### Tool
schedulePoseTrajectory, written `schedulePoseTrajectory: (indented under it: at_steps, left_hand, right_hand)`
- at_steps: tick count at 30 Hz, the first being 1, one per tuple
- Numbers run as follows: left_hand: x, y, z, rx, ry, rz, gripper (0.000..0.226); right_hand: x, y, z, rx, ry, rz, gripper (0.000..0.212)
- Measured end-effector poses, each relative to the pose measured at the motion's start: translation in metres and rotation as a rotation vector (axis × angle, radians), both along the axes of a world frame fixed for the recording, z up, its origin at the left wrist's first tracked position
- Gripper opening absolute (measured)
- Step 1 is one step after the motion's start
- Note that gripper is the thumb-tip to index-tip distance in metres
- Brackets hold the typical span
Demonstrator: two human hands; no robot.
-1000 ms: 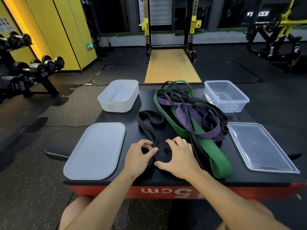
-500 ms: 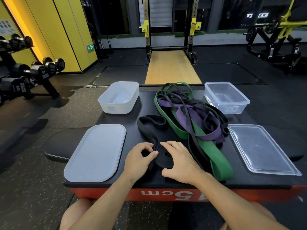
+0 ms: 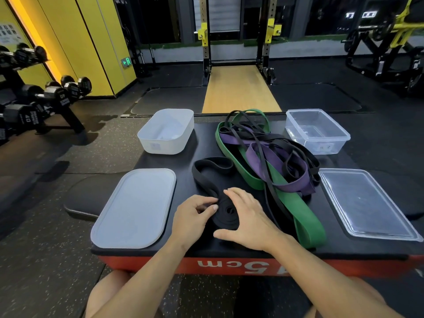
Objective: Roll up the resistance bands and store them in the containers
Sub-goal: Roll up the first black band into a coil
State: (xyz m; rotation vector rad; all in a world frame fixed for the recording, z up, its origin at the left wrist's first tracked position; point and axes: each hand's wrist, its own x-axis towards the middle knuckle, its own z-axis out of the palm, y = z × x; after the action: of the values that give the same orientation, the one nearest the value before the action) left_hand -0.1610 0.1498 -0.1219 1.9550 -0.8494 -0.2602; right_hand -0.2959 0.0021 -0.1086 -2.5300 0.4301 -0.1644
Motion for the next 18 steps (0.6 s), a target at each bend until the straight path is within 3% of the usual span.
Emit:
schedulePoseTrajectory:
  at_steps: [4,12,18]
  left_hand:
    - [-0.004,0.001,0.002,0.007,-0.079,-0.007,0.019]
    - [-0.014,-0.005,-0.002,0.183,-0.451,-0.006,0.028]
    - [-0.007,0.000,0.001,0.012,-0.090,0.001,0.023]
  right_hand:
    - [-0.001,0.004,-0.004,-0.174,-0.062,-0.117,0.103]
    - [-0.001,0.002,-0.009,-0.207,-0.073,-0.107,0.103]
    - [0.002,0.000,-0.010,-0.175,-0.127,-0.102,0.092]
